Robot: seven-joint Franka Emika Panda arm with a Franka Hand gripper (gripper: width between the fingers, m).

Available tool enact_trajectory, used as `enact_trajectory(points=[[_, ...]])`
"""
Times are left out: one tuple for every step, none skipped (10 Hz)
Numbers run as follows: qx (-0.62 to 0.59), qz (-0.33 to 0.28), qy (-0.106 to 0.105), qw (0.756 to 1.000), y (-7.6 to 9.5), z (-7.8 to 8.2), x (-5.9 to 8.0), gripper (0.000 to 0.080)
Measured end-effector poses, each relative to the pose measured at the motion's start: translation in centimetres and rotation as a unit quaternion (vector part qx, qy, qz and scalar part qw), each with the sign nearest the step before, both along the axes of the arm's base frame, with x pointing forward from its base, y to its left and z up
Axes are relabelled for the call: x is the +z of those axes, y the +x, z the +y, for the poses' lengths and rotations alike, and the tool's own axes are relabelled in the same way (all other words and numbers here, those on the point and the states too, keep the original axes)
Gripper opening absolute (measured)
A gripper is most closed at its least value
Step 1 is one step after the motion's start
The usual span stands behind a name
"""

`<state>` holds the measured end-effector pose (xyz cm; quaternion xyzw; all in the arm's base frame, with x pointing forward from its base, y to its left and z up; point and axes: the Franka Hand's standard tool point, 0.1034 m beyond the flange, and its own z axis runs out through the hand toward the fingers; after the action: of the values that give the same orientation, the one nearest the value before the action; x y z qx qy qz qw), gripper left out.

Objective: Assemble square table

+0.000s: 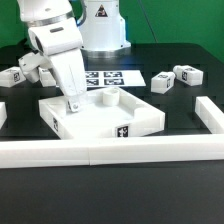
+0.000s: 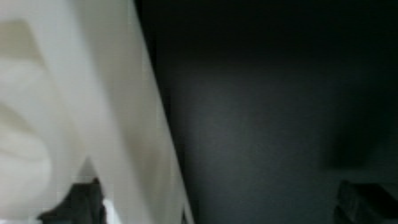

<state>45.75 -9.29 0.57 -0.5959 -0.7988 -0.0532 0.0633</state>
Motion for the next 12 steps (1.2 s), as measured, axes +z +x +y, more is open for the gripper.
enact_trajectory(points=[[0.001,0.001,-0.002,1.000,-0.05,-0.08,-0.03,0.0523],[0.000,0.001,-0.003,1.000,-0.07,-0.14,-0.05,0.0523],[0.004,0.002,-0.004,1.000,-0.09,-0.17,-0.06,0.0383],[0.003,0.002,-0.005,1.000,-0.11,-0.21,-0.07,0.0247],[0.002,0.002,-0.005,1.000,-0.12,-0.23,-0.08,0.0075],[0.001,0.003,-0.005,1.000,-0.13,-0.26,-0.08,0.0075],[0.001,0.003,-0.006,1.000,-0.13,-0.29,-0.08,0.0057],[0.003,0.003,-0.007,1.000,-0.14,-0.31,-0.08,0.0057],[0.003,0.003,-0.007,1.000,-0.14,-0.31,-0.08,0.0057],[0.002,0.003,-0.007,1.000,-0.14,-0.31,-0.08,0.0057],[0.002,0.003,-0.007,1.000,-0.14,-0.31,-0.08,0.0057],[0.002,0.003,-0.007,1.000,-0.14,-0.31,-0.08,0.0057]])
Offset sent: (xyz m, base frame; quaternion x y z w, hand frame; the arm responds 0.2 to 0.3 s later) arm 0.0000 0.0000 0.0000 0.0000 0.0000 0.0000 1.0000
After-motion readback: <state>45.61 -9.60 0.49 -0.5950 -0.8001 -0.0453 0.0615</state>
